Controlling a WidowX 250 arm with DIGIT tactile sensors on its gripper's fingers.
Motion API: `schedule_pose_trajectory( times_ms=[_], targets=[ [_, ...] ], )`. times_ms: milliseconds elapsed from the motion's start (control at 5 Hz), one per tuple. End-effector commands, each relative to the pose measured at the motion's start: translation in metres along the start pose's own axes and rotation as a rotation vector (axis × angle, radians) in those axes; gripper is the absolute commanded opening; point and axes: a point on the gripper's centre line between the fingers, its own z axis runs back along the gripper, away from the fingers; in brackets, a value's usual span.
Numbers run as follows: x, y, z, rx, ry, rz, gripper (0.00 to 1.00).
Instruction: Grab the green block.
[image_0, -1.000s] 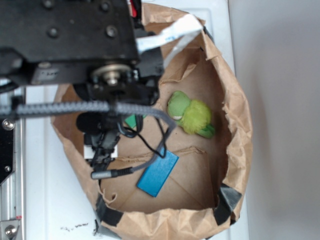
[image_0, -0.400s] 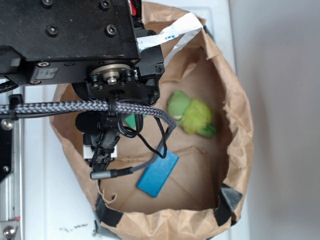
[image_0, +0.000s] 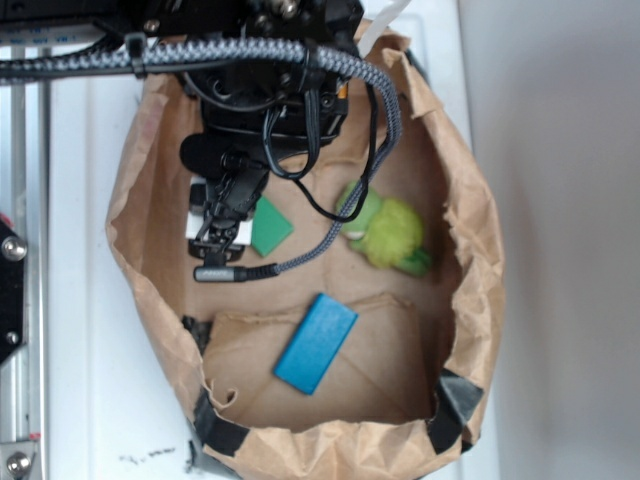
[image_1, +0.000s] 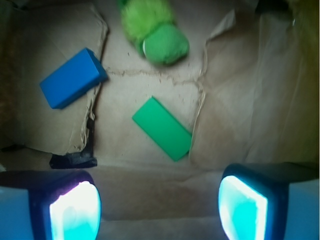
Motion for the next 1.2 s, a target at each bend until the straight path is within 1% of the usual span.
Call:
schedule_pose_trajectory(
  times_ms=[0, 200, 400, 600, 800, 1000],
  targets=[
    [0.015, 0.009, 0.014, 0.096, -0.106, -0.293, 1.0],
    [0.02, 0.003, -0.004, 0.145, -0.102, -0.455, 1.0],
    [0.023, 0.0, -0.019, 0.168, -0.081, -0.524, 1.0],
    [0.024, -0.004, -0.036, 0.153, -0.06, -0.648, 1.0],
    [0.02, -0.011, -0.044, 0.109, -0.045, -0.69, 1.0],
    [0.025, -0.023, -0.056, 0.052, -0.066, -0.718, 1.0]
  ],
)
